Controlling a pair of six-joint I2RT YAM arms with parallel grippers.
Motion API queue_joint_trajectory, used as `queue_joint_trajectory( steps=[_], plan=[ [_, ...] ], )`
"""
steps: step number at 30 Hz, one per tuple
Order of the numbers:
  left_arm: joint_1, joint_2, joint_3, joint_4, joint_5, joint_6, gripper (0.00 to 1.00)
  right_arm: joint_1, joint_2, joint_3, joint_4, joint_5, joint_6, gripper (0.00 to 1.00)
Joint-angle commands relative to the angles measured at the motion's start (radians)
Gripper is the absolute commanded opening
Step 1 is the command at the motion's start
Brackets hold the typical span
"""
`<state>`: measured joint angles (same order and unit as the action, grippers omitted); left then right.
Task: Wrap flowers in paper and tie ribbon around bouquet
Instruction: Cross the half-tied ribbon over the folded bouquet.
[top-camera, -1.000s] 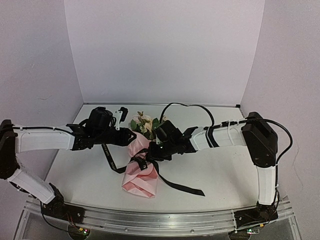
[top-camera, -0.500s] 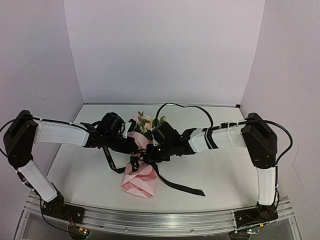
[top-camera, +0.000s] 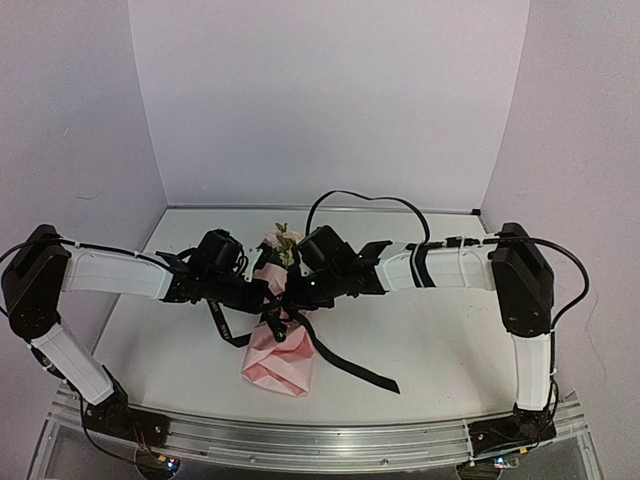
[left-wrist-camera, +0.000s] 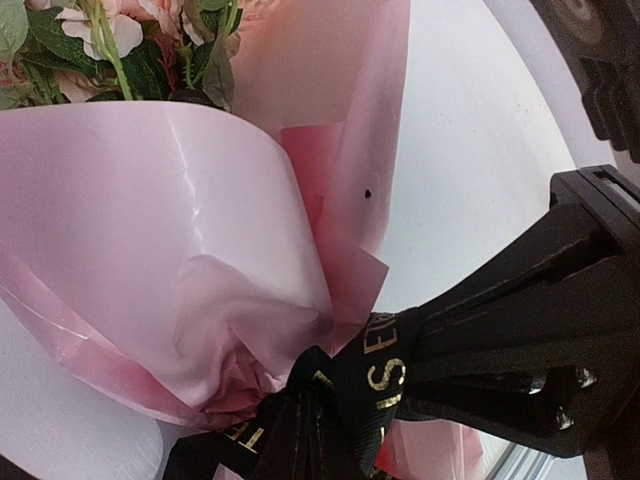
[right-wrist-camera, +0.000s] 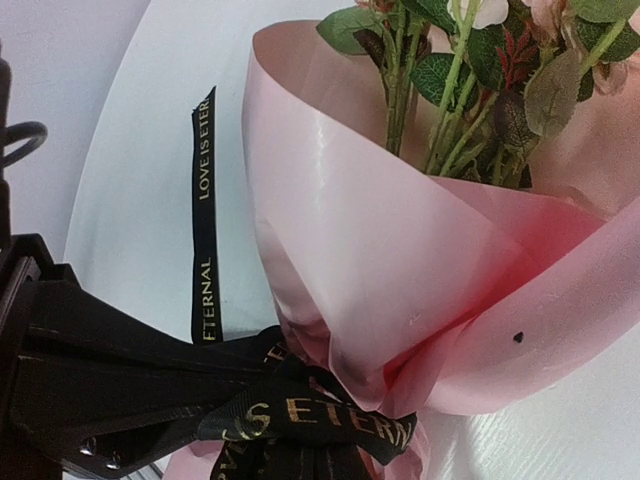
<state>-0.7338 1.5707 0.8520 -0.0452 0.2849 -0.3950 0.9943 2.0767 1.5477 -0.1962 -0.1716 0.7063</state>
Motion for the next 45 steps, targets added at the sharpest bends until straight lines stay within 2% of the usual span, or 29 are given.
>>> queue_joint_trajectory(
  steps=[1, 10, 17, 24, 36, 45],
  plan=[
    [0.002, -0.036, -0.019, 0.08, -0.014, -0.02, 0.0, 0.004, 0.035, 0.064, -0.078, 0.038, -0.014, 0.0],
    [0.002, -0.06, -0.071, 0.133, -0.076, -0.072, 0.01, 0.017, 0.034, 0.053, -0.083, 0.035, -0.034, 0.0],
    [0.003, -0.1, -0.122, 0.208, -0.075, -0.084, 0.07, 0.025, 0.056, 0.087, -0.119, 0.022, -0.042, 0.0],
    [0.002, -0.102, -0.144, 0.248, -0.036, -0.078, 0.07, 0.025, 0.061, 0.099, -0.129, 0.035, -0.041, 0.0],
    [0.002, -0.062, -0.139, 0.257, -0.015, -0.061, 0.3, 0.026, 0.079, 0.149, -0.146, 0.031, -0.05, 0.0],
    [0.002, -0.006, -0.102, 0.207, -0.053, -0.071, 0.35, 0.026, 0.076, 0.15, -0.147, 0.032, -0.056, 0.0]
  ],
)
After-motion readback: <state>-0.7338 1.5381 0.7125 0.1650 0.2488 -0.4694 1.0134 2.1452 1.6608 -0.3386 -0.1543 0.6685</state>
